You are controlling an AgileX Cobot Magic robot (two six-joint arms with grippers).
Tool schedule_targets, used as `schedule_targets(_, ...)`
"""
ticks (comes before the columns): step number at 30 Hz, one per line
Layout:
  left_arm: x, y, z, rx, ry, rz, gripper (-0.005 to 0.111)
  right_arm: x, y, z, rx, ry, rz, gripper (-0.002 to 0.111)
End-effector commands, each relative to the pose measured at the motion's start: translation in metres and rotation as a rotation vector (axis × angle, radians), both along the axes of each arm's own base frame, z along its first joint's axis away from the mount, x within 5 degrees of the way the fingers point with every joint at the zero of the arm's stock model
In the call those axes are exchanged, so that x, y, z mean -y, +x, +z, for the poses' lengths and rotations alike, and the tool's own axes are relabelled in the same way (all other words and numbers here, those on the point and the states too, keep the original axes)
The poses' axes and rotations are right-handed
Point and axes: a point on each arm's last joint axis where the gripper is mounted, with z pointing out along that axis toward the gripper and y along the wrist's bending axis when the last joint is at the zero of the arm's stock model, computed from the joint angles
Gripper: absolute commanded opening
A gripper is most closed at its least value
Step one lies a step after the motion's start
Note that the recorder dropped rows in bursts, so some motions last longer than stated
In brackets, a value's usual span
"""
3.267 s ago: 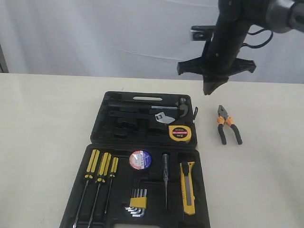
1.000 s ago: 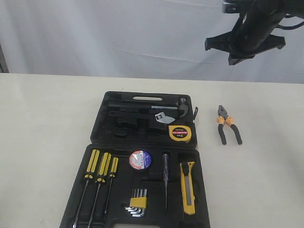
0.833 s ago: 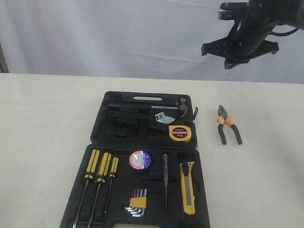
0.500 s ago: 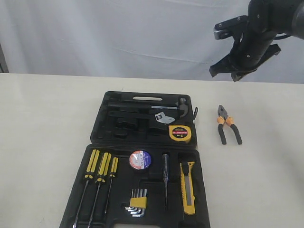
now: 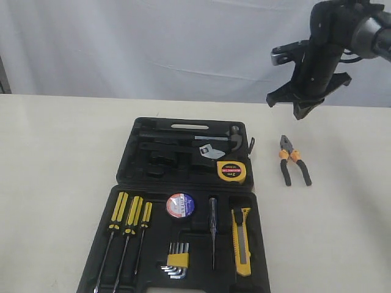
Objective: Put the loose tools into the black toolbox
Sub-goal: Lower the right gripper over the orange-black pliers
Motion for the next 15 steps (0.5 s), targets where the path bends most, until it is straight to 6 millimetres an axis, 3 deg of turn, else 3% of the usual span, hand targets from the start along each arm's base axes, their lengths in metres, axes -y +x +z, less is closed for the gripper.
schedule_targets(1,0.0,0.0,-0.001,0.0,-0.003,-0.002,0.0,0.0,0.008,-0.007,-0.001,0.016,-0.04,-0.001)
schedule_targets(8,0.0,0.0,-0.001,0.0,-0.003,-0.002,0.0,-0.007,0.02,-0.026,-0.017,0.004,-0.018,0.0)
schedule_targets(10,0.0,0.0,-0.001,0.0,-0.003,-0.002,0.0,-0.01,0.021,-0.034,-0.033,0.006,-0.006,0.006)
schedule_targets(12,0.0,0.0,-0.001,0.0,-0.003,-0.002,0.0,-0.012,0.022,-0.035,-0.035,0.006,-0.001,0.016)
schedule_targets(15,0.0,0.0,-0.001,0.0,-0.003,-0.002,0.0,-0.012,0.022,-0.035,-0.034,0.013,-0.001,0.052)
